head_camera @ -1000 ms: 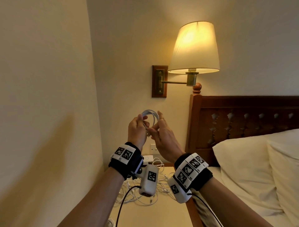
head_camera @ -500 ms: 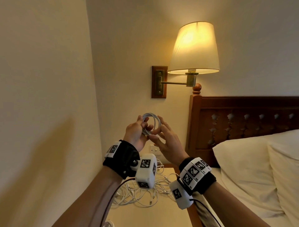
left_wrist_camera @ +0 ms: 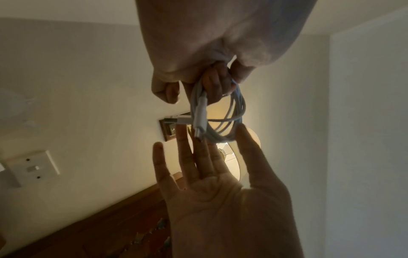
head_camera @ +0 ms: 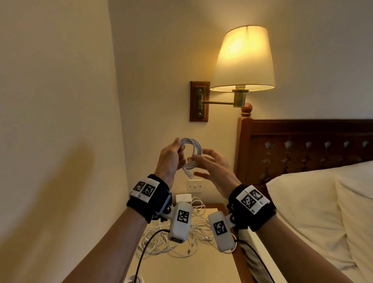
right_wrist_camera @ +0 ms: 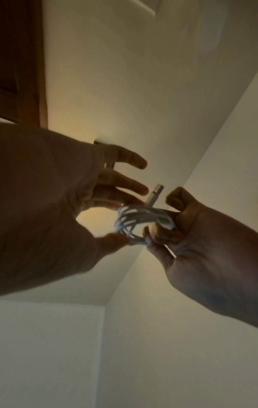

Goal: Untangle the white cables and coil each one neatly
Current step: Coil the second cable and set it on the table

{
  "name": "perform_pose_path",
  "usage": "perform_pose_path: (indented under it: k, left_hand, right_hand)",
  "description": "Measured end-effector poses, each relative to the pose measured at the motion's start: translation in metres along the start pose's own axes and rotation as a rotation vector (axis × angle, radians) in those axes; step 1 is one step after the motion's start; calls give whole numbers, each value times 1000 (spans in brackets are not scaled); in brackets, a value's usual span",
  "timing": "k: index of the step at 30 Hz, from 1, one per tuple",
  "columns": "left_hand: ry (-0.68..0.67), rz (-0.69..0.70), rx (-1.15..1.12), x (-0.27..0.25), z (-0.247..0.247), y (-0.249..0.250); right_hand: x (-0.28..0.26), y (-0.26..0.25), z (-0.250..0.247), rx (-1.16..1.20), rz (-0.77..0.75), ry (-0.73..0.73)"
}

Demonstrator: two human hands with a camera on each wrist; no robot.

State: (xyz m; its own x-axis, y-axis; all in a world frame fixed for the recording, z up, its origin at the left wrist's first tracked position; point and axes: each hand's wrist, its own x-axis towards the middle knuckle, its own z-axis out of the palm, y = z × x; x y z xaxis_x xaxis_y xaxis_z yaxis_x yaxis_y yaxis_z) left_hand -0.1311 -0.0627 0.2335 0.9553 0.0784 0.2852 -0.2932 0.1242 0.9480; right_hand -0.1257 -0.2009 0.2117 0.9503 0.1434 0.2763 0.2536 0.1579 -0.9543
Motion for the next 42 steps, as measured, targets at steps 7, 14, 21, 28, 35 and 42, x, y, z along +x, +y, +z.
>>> perform_pose_path:
  k: [7, 14, 21, 28, 35, 42]
  left_hand:
    - [-48, -18, -154, -1, -6, 2]
    - [-61, -44, -224, -3, -12, -2]
    - [-15, 5, -192, -7, -16, -3]
    - [-14, -40, -77, -11, -5, -14]
    - [-156, 64, 68, -19, -10, -13]
    - [-125, 84, 244, -18, -14, -16]
  right_hand:
    - [3, 4, -8, 47, 1, -185]
    - [1, 14, -14, -414, -212, -77]
    - [-5, 5, -25, -503, -161, -231]
    - [-3, -3, -7, -193, -98, -126]
    - [1, -10, -7, -157, -129, -113]
    - [2, -11, -5, -358, -259, -12]
